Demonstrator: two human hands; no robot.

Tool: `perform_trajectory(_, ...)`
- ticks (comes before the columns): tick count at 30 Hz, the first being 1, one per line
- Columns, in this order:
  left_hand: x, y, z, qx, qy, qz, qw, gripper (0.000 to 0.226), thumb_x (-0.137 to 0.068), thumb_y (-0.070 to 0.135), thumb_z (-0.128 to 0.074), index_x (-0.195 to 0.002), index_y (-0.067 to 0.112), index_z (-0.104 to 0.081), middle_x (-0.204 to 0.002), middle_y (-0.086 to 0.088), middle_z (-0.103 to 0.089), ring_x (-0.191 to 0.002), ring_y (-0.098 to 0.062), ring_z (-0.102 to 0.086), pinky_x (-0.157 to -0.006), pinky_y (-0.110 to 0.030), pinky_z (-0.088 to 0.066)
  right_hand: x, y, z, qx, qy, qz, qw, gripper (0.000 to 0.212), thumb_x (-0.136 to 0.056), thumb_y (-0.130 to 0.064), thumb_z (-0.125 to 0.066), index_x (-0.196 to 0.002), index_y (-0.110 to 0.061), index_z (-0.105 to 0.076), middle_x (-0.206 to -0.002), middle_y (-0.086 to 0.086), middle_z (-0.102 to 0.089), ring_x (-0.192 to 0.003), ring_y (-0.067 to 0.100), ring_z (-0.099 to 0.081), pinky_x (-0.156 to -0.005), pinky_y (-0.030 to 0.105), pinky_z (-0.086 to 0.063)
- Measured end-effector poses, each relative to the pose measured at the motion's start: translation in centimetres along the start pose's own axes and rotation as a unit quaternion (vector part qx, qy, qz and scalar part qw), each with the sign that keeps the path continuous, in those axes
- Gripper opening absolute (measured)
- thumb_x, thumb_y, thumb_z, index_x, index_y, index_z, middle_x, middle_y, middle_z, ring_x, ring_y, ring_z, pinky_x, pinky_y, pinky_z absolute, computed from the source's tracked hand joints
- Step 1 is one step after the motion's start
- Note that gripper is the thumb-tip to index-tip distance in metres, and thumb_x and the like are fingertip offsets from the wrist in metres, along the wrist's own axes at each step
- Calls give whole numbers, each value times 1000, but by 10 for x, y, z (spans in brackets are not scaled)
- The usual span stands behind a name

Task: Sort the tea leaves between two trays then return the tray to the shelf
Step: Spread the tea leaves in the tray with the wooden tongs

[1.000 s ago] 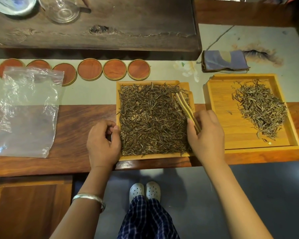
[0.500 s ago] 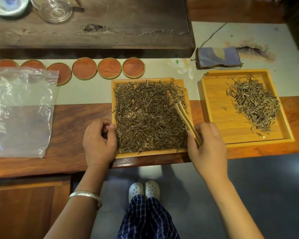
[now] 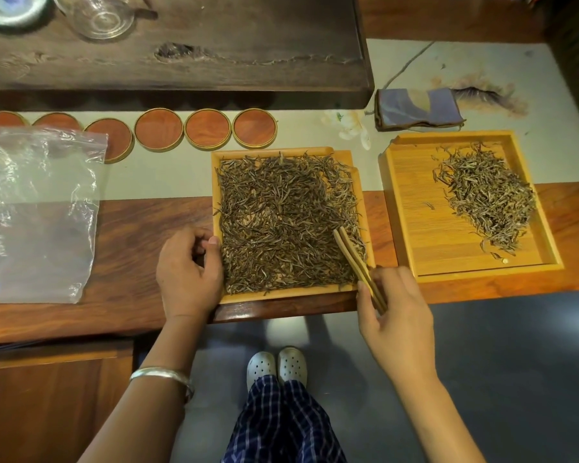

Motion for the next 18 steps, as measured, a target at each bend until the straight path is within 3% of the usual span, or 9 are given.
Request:
perform_trajectory(10, 1, 2, 2, 14, -3, 0, 1000, 17, -83, 29, -49, -82, 16, -59, -75, 3, -55, -73, -15, -48, -67, -23, -30, -26, -14, 7, -12, 19, 27, 999, 6, -88, -11, -61, -88, -8, -56, -85, 2, -51, -75, 15, -47, -59, 19, -31)
perform_trajectory(15, 0, 2, 2, 17, -10, 5, 1000, 14, -84, 27, -50, -82, 15, -59, -76, 3, -55, -73, -16, -50, -67, -23, -30, -43, -18, -11, 31, -20, 10, 999, 8, -90, -13, -58, -90, -6, -56, -87, 6, -51, -79, 24, -52, -62, 33, -42)
perform_trajectory(18, 0, 2, 2, 17, -11, 6, 1000, 12, -84, 25, -51, -82, 16, -59, -76, 5, -54, -73, -16, -50, -67, -23, -30, -46, -15, -13, 42, -7, 7, 999, 8, -88, -11, -59, -89, -4, -56, -88, 9, -52, -79, 27, -52, -62, 34, -41)
Point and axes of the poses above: each hand's wrist, its own x-axis away from the middle knuckle, its own z-axis out of the back of the hand, y = z × x, the point moved 4 cm from there along -x, towards the middle knuckle
